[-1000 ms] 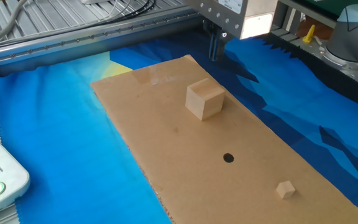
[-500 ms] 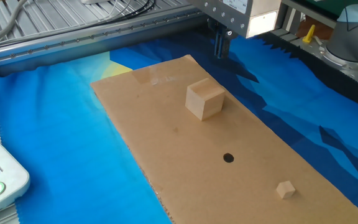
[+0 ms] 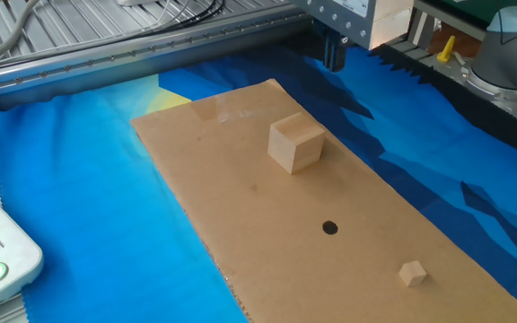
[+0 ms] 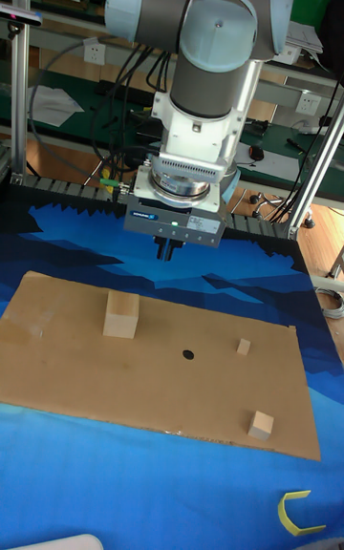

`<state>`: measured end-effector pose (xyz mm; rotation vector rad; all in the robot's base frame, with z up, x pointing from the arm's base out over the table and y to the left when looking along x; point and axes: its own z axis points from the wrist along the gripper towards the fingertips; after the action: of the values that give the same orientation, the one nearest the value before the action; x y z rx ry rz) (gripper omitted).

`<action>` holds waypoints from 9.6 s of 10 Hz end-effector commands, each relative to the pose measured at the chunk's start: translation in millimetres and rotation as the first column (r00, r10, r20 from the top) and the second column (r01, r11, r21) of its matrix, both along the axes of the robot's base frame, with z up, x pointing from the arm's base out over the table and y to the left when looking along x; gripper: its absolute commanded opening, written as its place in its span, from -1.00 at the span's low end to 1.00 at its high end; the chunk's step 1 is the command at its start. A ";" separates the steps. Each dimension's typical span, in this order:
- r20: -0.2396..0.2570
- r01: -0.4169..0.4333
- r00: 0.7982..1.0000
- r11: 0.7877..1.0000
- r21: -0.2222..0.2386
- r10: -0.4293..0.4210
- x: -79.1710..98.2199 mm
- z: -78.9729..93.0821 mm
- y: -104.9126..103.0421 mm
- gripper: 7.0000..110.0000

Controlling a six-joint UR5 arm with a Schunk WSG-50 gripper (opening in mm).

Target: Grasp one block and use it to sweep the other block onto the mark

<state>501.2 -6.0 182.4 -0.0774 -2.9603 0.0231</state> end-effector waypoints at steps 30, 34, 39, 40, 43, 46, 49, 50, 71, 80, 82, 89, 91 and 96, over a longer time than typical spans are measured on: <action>0.155 0.116 0.981 0.993 -0.002 -0.115 188.8 -77.5 177.9 -1.00; 0.164 0.142 0.976 0.989 0.030 -0.145 188.0 -93.6 195.8 -1.00; 0.194 0.191 0.959 0.977 0.099 -0.207 193.8 -120.7 220.0 -0.71; 0.191 0.190 0.961 0.979 0.070 -0.200 191.6 -119.7 209.7 -0.71; 0.196 0.260 0.942 0.961 0.096 -0.274 197.5 -112.2 211.6 -0.28; 0.136 0.443 0.877 0.885 0.145 -0.462 195.3 -110.6 223.3 -0.28; 0.184 0.398 0.902 0.917 -0.007 -0.390 182.5 -137.6 183.3 -0.28; 0.179 0.392 0.906 0.920 -0.011 -0.384 178.5 -140.6 183.3 -0.28; 0.222 0.358 0.904 0.931 0.079 -0.366 173.6 -167.5 203.5 -0.28; 0.259 0.353 0.896 0.932 0.079 -0.361 181.1 -169.6 196.4 -0.28; 0.268 0.352 0.893 0.932 0.084 -0.362 183.5 -169.5 197.1 -0.28; 0.249 0.387 0.884 0.918 0.081 -0.395 176.9 -171.1 199.3 -0.71; 0.243 0.396 0.882 0.915 0.081 -0.404 175.0 -171.3 200.5 -0.71; 0.218 0.404 0.883 0.910 0.094 -0.415 170.1 -170.2 209.7 -1.00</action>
<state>673.4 196.8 10.7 -0.7437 -3.1241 -0.0810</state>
